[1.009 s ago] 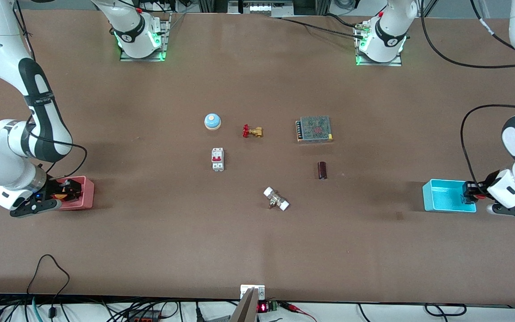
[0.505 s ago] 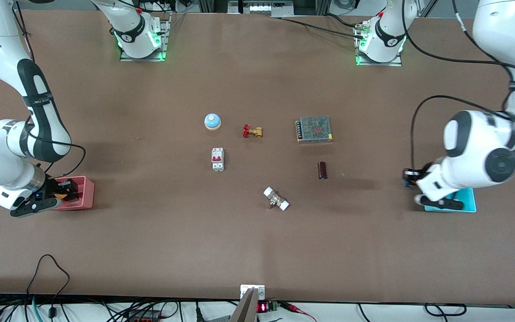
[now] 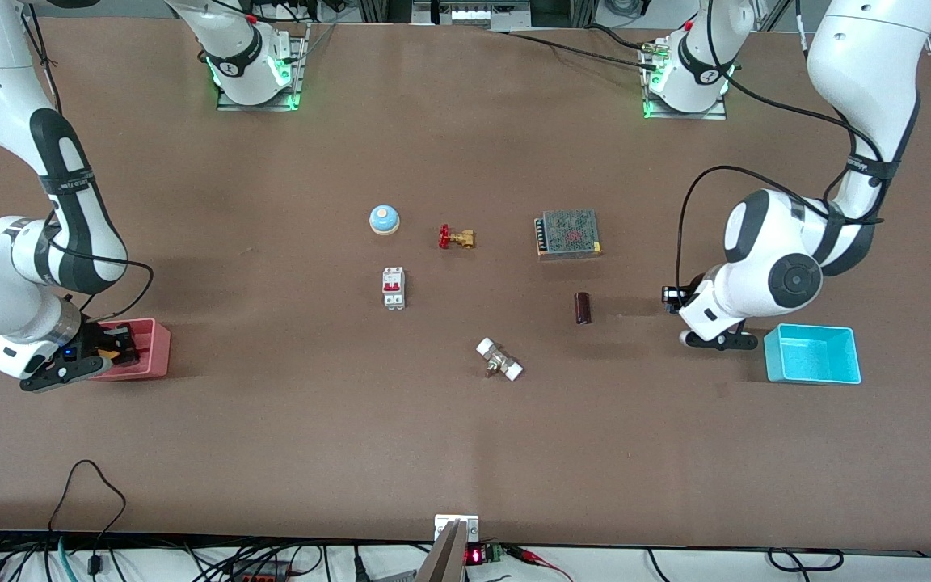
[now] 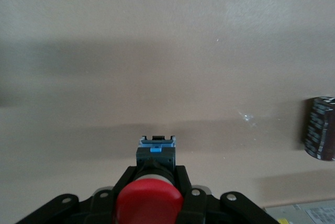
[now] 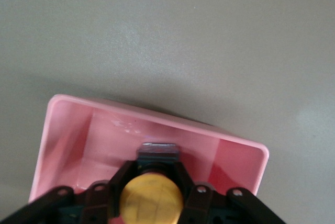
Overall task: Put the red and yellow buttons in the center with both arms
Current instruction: 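Lift the red button with the left gripper while the right gripper lifts the yellow button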
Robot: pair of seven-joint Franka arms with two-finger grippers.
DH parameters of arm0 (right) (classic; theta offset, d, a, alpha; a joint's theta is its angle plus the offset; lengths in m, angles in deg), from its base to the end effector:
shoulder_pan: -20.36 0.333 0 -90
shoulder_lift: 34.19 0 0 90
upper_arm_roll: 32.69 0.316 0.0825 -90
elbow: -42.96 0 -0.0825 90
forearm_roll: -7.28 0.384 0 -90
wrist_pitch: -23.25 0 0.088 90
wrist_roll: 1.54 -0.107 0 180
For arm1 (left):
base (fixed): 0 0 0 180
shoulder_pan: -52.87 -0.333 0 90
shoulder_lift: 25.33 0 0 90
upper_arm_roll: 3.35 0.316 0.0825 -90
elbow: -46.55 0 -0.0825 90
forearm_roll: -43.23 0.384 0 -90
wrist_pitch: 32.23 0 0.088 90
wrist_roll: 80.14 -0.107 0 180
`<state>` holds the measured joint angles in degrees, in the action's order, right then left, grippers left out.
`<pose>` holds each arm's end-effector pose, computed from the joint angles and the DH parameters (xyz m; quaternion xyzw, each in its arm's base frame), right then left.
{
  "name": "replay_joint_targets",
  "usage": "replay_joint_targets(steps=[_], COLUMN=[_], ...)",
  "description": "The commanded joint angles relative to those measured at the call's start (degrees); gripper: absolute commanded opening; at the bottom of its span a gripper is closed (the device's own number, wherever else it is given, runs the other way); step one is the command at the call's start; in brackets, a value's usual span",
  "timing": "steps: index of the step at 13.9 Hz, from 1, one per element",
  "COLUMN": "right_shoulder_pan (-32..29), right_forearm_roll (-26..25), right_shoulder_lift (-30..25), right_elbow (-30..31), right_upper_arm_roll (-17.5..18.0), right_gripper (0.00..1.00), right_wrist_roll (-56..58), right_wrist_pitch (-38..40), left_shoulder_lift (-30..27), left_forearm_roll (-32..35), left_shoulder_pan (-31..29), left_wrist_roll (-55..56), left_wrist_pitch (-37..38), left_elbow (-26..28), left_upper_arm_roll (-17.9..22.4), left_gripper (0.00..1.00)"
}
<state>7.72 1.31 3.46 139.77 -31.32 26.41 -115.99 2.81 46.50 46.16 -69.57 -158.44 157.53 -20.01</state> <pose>0.6732 -0.1363 0.2235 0.9824 0.1796 0.0299 0.0409 0.5917 -0.0970 0.2238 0.9937 -0.0045 -0.1082 0.0291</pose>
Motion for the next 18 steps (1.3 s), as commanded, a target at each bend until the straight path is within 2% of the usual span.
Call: replay_joint_targets(steps=[1, 4, 5, 6, 8, 10, 12, 14, 18], right_shoulder_pan=[-0.9, -0.7, -0.6, -0.5, -0.2, 1.7, 6.1, 11.5, 14.7], right_forearm_roll=[-0.6, -0.6, -0.5, -0.3, 1.1, 1.9, 1.7, 1.0, -0.4], right_shoulder_lift=[0.0, -1.6, -4.1, -7.6, -14.4, -17.1, -16.9, -15.9, -13.3], right_elbow=[0.0, -0.3, -0.3, -0.4, -0.9, -0.6, 0.3, 3.2, 11.3], right_upper_arm_roll=[0.8, 0.9, 1.0, 2.5, 6.0, 9.6, 10.8, 10.9, 10.9], right_gripper=[0.21, 0.18, 0.18, 0.18, 0.18, 0.18, 0.18, 0.18, 0.18], right_wrist_roll=[1.2, 1.9, 2.9, 2.9, -0.1, -9.7, -19.5, -27.1, -33.4], right_wrist_pitch=[-0.7, 0.7, 4.5, 10.2, 21.2, 27.2, 27.0, 22.1, 8.8], left_shoulder_lift=[-2.8, -3.2, -3.0, -2.9, -3.4, -5.4, -7.7, -8.5, -7.9], left_forearm_roll=[-1.0, -0.8, -0.5, -0.4, -0.3, -0.3, -0.3, -0.3, -0.1], left_shoulder_pan=[2.0, 2.9, 2.9, 2.6, 2.5, 2.6, 2.1, -0.2, -3.2], left_wrist_roll=[4.0, 5.8, 5.8, 5.3, 5.2, 5.0, 1.9, -3.6, -9.6], left_wrist_pitch=[-6.2, -7.3, -7.4, -7.5, -7.4, -6.7, -4.4, 3.3, 16.0], left_elbow=[6.9, 7.4, 7.4, 7.5, 7.4, 6.9, 5.0, -1.6, -15.6], left_upper_arm_roll=[-0.1, -0.1, -0.1, -0.1, -0.1, -0.1, 0.2, 0.6, 0.8], left_gripper=[0.33, 0.33, 0.34, 0.47, 1.00, 1.00, 1.00, 1.00, 1.00])
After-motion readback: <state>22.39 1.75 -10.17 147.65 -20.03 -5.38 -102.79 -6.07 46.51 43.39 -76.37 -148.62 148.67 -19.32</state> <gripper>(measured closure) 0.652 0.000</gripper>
